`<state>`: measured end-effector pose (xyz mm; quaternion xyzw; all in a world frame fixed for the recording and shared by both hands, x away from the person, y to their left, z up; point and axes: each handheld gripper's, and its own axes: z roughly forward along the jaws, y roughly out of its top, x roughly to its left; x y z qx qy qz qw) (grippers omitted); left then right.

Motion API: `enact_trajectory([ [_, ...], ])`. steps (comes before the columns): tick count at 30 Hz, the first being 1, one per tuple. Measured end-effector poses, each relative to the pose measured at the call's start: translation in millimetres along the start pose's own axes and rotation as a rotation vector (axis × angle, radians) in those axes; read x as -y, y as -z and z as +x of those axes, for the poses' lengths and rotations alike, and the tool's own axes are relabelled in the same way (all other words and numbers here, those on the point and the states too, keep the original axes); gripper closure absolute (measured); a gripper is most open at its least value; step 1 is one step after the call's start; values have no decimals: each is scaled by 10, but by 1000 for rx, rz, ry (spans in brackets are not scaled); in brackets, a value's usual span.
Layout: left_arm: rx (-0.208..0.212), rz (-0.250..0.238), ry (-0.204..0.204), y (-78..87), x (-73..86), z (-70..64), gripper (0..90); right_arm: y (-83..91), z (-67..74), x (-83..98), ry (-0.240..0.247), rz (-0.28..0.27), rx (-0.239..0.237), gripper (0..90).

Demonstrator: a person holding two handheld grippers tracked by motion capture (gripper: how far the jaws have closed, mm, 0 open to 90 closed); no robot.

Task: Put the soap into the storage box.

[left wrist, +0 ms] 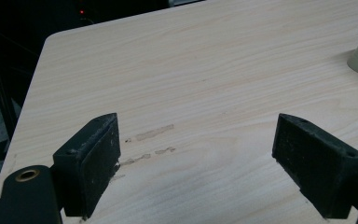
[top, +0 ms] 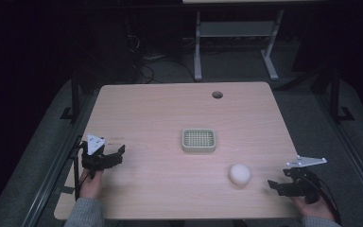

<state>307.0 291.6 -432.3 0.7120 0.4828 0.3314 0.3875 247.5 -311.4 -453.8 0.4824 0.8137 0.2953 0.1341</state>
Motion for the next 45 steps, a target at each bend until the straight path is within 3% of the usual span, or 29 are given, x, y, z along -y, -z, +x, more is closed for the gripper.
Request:
enact_trajectory([
  [8,7,10,16,-1,13,14,148,-11,100,-133,23,61,-24,223],
  [45,3,0,32,15,-2,47,148,123,391,-729,204,165,-87,218],
])
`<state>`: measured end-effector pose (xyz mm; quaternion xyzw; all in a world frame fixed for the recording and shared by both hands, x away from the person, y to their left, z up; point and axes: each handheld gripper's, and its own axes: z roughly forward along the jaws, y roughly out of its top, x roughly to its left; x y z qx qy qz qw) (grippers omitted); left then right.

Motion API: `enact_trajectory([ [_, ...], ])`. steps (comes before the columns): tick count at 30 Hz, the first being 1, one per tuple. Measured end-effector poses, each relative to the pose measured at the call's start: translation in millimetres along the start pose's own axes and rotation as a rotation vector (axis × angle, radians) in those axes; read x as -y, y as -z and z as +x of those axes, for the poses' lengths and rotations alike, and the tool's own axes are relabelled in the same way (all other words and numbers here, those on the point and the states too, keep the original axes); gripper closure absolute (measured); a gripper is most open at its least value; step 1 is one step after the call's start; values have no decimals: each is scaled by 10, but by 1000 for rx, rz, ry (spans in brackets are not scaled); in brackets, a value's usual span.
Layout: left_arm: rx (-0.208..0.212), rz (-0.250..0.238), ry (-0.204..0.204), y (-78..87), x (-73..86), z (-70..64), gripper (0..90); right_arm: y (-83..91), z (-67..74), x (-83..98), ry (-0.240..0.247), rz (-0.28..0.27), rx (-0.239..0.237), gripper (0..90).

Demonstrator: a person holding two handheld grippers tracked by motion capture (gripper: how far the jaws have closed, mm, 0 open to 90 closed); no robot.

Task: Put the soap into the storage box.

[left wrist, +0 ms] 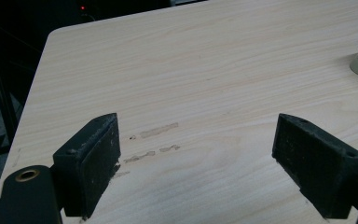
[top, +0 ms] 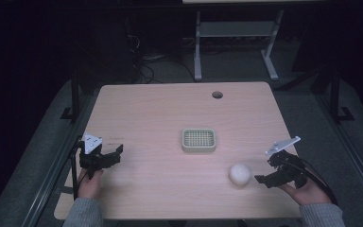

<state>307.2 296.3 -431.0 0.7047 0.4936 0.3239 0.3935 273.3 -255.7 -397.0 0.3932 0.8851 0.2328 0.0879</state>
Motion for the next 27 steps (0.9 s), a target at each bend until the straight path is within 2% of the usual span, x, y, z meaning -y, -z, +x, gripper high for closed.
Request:
enact_trajectory([
  [27,-10,-5,-39,24,-18,-26,149,-12,143,-267,87,47,-25,217],
])
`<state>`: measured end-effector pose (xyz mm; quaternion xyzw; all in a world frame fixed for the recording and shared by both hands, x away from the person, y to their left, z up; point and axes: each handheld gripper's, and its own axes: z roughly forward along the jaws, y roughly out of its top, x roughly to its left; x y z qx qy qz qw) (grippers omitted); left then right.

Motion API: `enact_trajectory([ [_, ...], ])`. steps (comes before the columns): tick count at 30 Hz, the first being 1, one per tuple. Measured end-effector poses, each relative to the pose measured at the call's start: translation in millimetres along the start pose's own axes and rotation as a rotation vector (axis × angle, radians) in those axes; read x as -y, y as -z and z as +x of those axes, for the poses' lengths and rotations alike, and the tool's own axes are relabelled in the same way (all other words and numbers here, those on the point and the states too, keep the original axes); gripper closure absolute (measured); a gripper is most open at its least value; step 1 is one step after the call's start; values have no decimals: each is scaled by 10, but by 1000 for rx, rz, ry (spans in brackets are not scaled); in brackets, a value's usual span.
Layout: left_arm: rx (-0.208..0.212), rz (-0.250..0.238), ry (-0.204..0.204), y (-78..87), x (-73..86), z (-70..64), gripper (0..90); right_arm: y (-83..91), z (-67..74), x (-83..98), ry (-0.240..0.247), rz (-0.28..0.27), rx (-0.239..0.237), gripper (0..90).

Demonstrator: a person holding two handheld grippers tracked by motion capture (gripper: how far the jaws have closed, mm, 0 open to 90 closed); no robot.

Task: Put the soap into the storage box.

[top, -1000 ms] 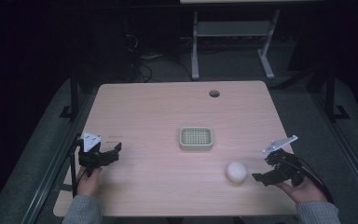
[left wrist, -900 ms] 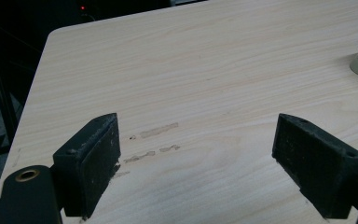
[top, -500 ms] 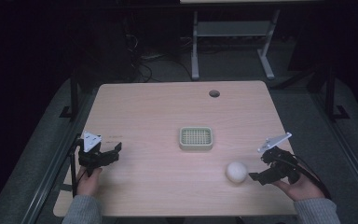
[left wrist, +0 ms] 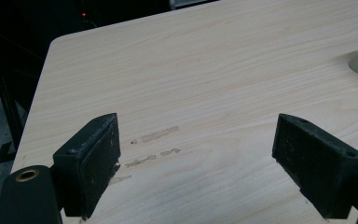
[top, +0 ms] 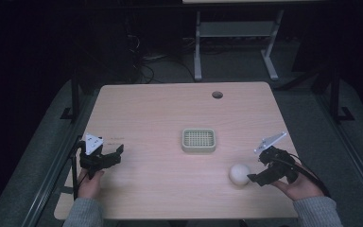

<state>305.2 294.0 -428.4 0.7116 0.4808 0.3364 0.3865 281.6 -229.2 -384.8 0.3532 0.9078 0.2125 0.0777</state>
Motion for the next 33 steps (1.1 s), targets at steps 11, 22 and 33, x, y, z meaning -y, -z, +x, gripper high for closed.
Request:
enact_trajectory([
  [11,1,-13,-16,7,0,-13,148,-39,36,-96,29,27,-7,217],
  [22,1,-17,-14,12,-5,-2,149,-122,91,-193,55,52,-28,216],
  [33,2,-18,-5,14,-2,0,148,-291,135,-302,81,90,-43,190],
])
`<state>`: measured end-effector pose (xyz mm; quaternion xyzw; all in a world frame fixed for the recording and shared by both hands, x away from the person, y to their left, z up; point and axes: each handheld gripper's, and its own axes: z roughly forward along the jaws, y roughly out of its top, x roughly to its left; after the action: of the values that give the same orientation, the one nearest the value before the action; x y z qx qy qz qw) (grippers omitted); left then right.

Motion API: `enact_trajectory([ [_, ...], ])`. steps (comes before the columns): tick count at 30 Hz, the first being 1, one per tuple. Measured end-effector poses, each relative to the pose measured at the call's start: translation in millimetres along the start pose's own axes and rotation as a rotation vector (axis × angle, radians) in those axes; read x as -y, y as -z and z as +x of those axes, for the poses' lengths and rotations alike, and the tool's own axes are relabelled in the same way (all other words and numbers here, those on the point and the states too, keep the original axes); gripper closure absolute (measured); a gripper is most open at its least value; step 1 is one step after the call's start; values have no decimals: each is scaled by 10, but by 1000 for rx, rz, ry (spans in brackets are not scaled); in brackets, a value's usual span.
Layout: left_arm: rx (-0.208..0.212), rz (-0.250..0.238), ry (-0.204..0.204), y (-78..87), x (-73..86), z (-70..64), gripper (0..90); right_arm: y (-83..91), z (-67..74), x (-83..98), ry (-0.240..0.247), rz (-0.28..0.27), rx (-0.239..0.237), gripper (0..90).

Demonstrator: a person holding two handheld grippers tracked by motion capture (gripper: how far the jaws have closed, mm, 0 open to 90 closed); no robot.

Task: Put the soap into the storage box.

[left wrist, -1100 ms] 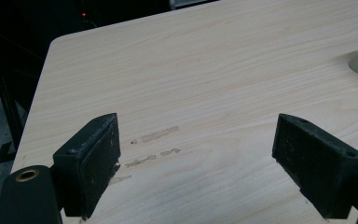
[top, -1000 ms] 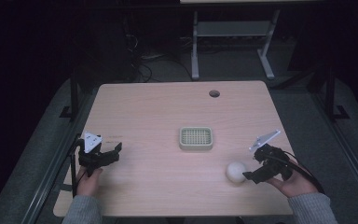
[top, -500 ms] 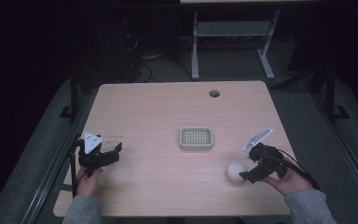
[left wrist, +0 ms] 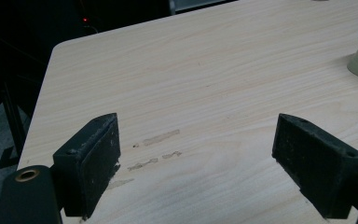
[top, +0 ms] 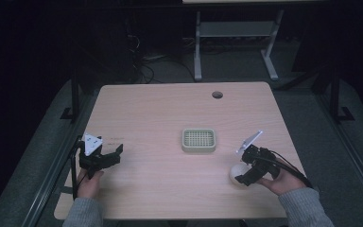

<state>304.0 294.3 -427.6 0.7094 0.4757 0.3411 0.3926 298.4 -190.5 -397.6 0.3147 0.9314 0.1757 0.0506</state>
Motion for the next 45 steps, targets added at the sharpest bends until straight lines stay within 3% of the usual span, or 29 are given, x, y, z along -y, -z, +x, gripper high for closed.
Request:
enact_trajectory([
  [30,4,4,-4,-17,-9,-6,148,-430,-53,-53,-3,128,-1,169],
  [45,4,-2,-4,-7,-15,-4,148,-488,-38,-111,9,163,-7,178],
])
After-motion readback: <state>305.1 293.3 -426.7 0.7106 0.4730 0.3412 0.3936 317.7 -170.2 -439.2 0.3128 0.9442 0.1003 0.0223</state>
